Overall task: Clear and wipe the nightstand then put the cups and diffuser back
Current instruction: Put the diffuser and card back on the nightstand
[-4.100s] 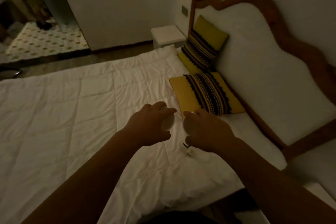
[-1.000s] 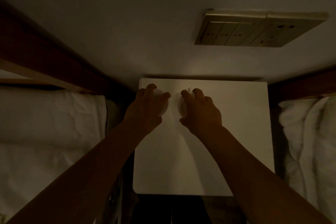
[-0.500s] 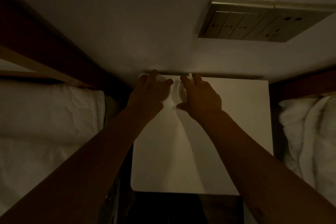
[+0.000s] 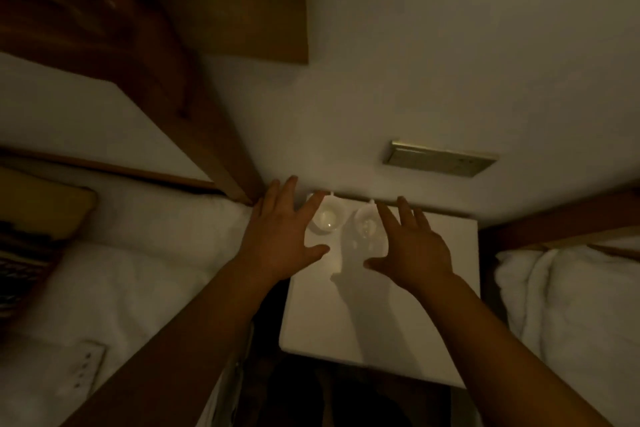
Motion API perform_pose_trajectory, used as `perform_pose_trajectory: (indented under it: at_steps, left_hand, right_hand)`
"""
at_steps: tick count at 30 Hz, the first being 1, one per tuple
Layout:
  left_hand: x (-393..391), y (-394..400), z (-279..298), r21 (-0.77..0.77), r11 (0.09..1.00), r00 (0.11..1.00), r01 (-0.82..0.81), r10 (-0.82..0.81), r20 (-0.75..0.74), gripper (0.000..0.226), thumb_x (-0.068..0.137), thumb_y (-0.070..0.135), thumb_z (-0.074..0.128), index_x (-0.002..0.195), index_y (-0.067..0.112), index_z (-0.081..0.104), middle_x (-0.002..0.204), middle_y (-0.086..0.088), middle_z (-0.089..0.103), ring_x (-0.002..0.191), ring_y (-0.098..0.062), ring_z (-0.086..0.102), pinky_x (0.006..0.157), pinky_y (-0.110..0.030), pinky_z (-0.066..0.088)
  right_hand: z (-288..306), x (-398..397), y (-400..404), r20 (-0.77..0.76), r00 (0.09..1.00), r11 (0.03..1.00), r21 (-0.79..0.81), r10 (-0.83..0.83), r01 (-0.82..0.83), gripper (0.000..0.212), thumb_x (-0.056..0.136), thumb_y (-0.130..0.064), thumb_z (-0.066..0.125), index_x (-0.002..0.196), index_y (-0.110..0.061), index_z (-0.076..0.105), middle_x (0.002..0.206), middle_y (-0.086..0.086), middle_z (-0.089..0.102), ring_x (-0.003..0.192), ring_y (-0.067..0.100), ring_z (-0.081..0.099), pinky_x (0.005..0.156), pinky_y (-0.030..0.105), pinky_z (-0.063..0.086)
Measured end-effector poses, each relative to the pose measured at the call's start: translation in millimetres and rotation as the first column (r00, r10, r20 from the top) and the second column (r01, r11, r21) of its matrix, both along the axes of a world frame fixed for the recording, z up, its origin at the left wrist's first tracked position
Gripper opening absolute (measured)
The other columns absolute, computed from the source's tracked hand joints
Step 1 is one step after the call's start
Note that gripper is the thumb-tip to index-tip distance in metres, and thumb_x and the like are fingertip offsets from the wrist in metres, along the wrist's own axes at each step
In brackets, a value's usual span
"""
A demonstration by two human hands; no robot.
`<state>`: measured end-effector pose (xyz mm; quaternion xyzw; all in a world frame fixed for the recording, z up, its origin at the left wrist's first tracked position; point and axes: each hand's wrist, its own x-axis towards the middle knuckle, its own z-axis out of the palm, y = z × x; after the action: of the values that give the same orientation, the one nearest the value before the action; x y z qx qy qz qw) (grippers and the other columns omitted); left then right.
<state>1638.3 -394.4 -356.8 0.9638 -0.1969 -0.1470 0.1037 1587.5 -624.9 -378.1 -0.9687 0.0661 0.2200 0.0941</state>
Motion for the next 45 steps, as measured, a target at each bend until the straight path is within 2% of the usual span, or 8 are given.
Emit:
perform_pose_trajectory:
  at_steps: [9, 16, 21, 26, 31, 33, 38, 45]
  left_hand:
    - [-45.0, -7.6, 223.2, -0.071, 0.997, 0.982, 0.034, -0.02, 0.188, 0.089, 0.077, 0.071, 0.053, 0.15, 0.038, 0.013, 0.159, -0.005, 0.015, 0.145, -0.03, 0.012, 0.114, -0.052, 0.025]
    - [-63.5, -9.1, 300.5, -0.036, 0.995, 0.915, 0.091, -0.069, 0.398, 0.083, 0.076, 0.073, 0.044, 0.147, 0.036, 0.024, 0.155, -0.009, 0.026, 0.142, -0.031, 0.024, 0.109, -0.052, 0.032]
    - [-86.1, 30.1, 306.8, -0.042, 0.993, 0.935, -0.107, 0.115, 0.335, 0.08, 0.079, 0.068, 0.052, 0.148, 0.034, 0.027, 0.154, -0.009, 0.025, 0.14, -0.029, 0.023, 0.11, -0.049, 0.031]
    - [-143.7, 114.4, 292.0, -0.004, 0.909, 0.873, -0.417, 0.402, 0.275, 0.082, 0.079, 0.076, 0.043, 0.148, 0.039, 0.018, 0.159, -0.004, 0.016, 0.144, -0.028, 0.016, 0.112, -0.05, 0.026]
    - [-237.0, 197.3, 272.9, 0.039, 0.693, 0.682, -0.72, 0.696, 0.224, 0.082, 0.078, 0.075, 0.047, 0.147, 0.038, 0.021, 0.158, -0.004, 0.02, 0.143, -0.03, 0.022, 0.109, -0.051, 0.032]
    - [-276.8, 220.4, 266.4, 0.053, 0.593, 0.59, -0.803, 0.781, 0.206, 0.083, 0.078, 0.073, 0.05, 0.147, 0.036, 0.023, 0.157, -0.004, 0.021, 0.142, -0.029, 0.024, 0.106, -0.051, 0.034]
    - [-350.3, 253.2, 241.2, 0.069, 0.42, 0.425, -0.905, 0.886, 0.183, 0.082, 0.08, 0.071, 0.051, 0.148, 0.035, 0.022, 0.157, -0.005, 0.022, 0.141, -0.03, 0.025, 0.104, -0.052, 0.035]
    - [-405.3, 297.3, 199.4, 0.05, 0.254, 0.259, -0.966, 0.959, 0.115, 0.086, 0.078, 0.07, 0.055, 0.148, 0.031, 0.023, 0.156, -0.005, 0.026, 0.14, -0.03, 0.028, 0.103, -0.052, 0.037]
  right_hand:
    - [217.7, -42.8, -0.3, 0.248, 0.967, 0.998, 0.003, 0.065, -0.067, 0.1, 0.067, -0.073, 0.065, 0.147, -0.035, 0.018, 0.159, 0.003, 0.019, 0.141, 0.03, 0.026, 0.102, 0.051, 0.04]
    - [293.0, -54.8, -0.4, 0.398, 0.912, 0.995, -0.022, 0.096, -0.095, 0.097, 0.068, -0.075, 0.062, 0.145, -0.036, 0.018, 0.157, 0.001, 0.026, 0.139, 0.028, 0.031, 0.103, 0.048, 0.04]
    - [296.3, -50.9, 23.3, 0.385, 0.896, 0.974, -0.042, 0.22, -0.221, 0.093, 0.07, -0.073, 0.062, 0.144, -0.037, 0.019, 0.158, 0.001, 0.022, 0.136, 0.031, 0.036, 0.099, 0.047, 0.044]
    - [285.2, -42.9, 82.5, 0.296, 0.843, 0.887, -0.03, 0.449, -0.461, 0.092, 0.076, -0.066, 0.063, 0.148, -0.034, 0.017, 0.161, 0.002, 0.013, 0.14, 0.033, 0.029, 0.103, 0.053, 0.041]
    - [263.5, -51.6, 171.9, 0.207, 0.712, 0.72, 0.046, 0.671, -0.692, 0.077, 0.081, -0.059, 0.062, 0.144, -0.029, 0.03, 0.155, 0.005, 0.024, 0.134, 0.032, 0.035, 0.101, 0.048, 0.041]
    - [254.6, -63.5, 210.3, 0.156, 0.628, 0.627, 0.061, 0.763, -0.777, 0.083, 0.083, -0.059, 0.061, 0.149, -0.025, 0.024, 0.157, 0.009, 0.02, 0.137, 0.033, 0.03, 0.107, 0.049, 0.035]
    - [232.4, -98.1, 286.3, 0.114, 0.465, 0.458, 0.082, 0.878, -0.885, 0.09, 0.085, -0.059, 0.058, 0.153, -0.025, 0.011, 0.161, 0.006, 0.007, 0.144, 0.028, 0.017, 0.115, 0.045, 0.023]
    - [205.0, -132.6, 371.9, 0.068, 0.31, 0.308, 0.038, 0.948, -0.95, 0.083, 0.086, -0.054, 0.06, 0.151, -0.027, 0.016, 0.16, 0.004, 0.011, 0.142, 0.029, 0.021, 0.11, 0.048, 0.032]
